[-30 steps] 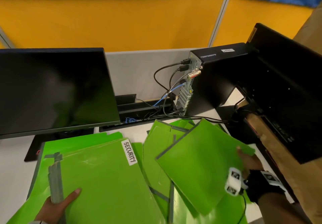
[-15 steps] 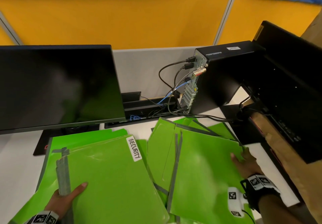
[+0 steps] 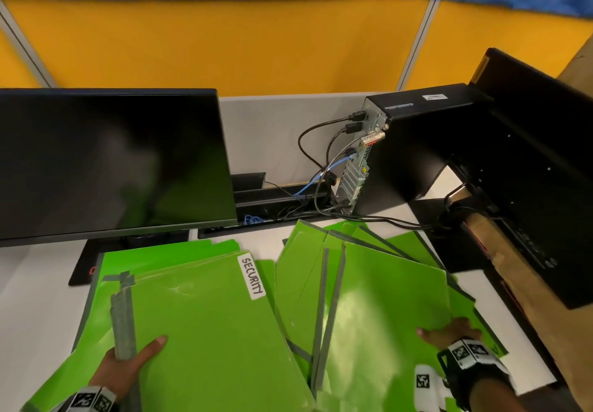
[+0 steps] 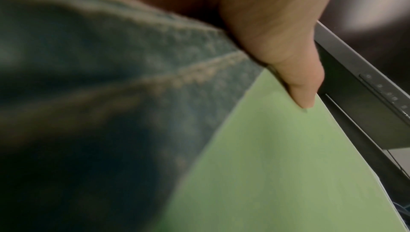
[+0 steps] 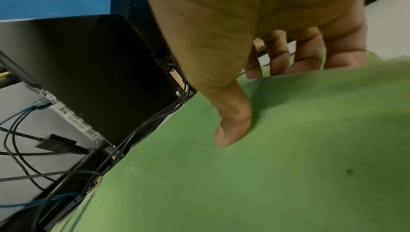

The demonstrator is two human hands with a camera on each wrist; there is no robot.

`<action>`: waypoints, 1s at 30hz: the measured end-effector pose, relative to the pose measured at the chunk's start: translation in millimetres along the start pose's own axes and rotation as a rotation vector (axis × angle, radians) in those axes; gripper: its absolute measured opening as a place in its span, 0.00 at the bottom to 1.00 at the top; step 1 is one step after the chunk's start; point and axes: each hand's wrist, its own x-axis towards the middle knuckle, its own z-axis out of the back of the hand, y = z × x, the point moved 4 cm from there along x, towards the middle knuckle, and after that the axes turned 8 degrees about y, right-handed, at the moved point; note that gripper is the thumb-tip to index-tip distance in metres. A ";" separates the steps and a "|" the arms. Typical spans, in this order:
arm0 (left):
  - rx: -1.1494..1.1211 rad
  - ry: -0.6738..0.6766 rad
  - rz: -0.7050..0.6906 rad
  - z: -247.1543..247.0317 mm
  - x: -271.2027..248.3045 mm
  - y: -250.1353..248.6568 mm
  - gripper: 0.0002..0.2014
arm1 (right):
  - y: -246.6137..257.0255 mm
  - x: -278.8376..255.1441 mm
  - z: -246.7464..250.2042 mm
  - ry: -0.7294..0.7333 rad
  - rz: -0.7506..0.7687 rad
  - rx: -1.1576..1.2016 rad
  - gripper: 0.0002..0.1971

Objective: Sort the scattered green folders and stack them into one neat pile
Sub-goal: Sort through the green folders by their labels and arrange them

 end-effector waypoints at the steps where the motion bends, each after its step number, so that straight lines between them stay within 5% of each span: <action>1: -0.006 0.000 0.003 0.4 -0.5 -0.1 0.51 | -1.5 2.1 -1.7 0.013 -0.012 0.005 0.61; 7: 0.011 0.002 -0.005 -0.7 -0.4 0.2 0.53 | -1.6 -14.5 -7.5 -0.030 -0.031 0.000 0.51; 16: -0.009 0.004 -0.010 -1.3 1.7 2.1 0.50 | 22.9 -26.7 -29.7 0.124 0.074 0.168 0.56; 19: 0.001 0.009 -0.021 -0.7 1.8 1.1 0.53 | 28.9 -19.8 -28.2 0.217 0.135 0.263 0.40; 24: 0.001 0.009 -0.010 -0.6 4.8 1.5 0.53 | 52.7 -13.9 1.2 0.104 0.393 0.302 0.24; 27: -0.010 0.005 0.001 0.7 6.4 2.4 0.53 | 70.1 -10.1 30.4 0.098 0.464 0.216 0.24; 30: -0.018 0.000 0.012 1.9 4.6 2.5 0.55 | 74.3 11.4 40.2 0.111 0.464 0.007 0.39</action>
